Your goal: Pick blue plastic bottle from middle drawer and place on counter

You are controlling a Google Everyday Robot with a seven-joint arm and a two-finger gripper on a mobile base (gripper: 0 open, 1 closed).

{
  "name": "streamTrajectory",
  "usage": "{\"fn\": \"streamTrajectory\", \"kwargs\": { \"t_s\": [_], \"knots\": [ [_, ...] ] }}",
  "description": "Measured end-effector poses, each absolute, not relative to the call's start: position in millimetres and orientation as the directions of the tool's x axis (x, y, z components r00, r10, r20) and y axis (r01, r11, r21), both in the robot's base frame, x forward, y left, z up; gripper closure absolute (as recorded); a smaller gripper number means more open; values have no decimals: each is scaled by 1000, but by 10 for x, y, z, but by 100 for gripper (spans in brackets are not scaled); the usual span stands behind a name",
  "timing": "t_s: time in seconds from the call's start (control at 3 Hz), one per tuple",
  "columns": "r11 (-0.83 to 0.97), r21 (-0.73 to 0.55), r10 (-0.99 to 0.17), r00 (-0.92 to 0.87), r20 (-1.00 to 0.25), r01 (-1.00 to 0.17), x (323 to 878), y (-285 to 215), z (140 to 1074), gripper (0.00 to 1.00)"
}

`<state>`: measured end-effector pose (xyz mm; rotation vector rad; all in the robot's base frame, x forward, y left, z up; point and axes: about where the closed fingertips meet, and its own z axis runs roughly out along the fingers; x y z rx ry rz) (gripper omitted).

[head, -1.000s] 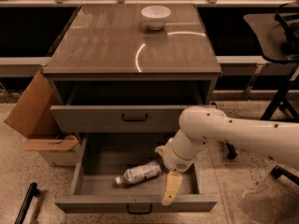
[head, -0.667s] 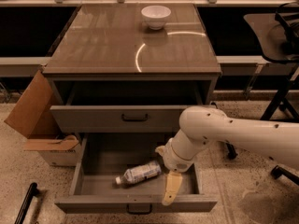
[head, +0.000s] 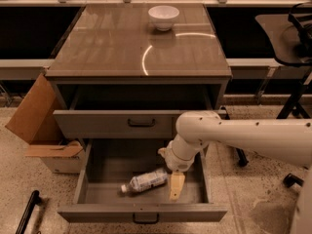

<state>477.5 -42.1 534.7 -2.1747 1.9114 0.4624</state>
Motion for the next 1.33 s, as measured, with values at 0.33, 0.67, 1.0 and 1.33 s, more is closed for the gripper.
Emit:
{"fn": "streamTrajectory", "kwargs": {
  "t_s": [0.33,0.67,1.0,1.33],
  "knots": [
    [-186,16,-922,169,-348,-982,5038,-336,5021,0],
    [-229,-6,-919,218,-328,-973,5220,-213,4705,0],
    [-264,-31,-911,259,-322,-964,5336,-73,4436,0],
    [-290,-47,-907,290,-307,-956,5371,101,4235,0]
  ]
}}
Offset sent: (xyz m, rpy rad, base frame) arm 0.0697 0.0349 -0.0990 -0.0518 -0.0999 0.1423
